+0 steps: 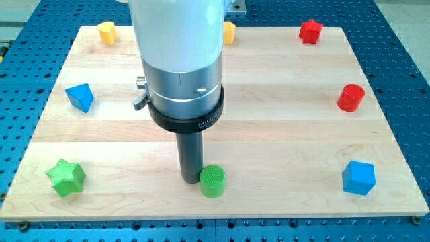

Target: Place your arm above the green circle

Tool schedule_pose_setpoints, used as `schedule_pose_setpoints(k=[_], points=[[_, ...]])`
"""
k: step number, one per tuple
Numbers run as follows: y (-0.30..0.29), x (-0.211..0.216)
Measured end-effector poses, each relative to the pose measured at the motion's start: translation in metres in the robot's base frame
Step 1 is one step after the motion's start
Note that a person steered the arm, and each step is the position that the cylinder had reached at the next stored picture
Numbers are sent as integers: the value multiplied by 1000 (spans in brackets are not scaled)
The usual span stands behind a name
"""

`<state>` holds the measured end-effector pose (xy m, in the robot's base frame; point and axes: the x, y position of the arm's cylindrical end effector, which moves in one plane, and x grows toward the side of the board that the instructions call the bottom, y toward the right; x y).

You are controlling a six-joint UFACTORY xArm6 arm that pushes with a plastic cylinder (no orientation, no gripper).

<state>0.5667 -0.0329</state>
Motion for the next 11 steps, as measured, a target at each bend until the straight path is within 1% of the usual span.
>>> schedule_pose_setpoints(k=[2,3,4,6,9,10,11], points=[[-8,-7],[-35,-35],[-50,-36],[-31,-57],[-19,-72],[8,-80],[64,-79]])
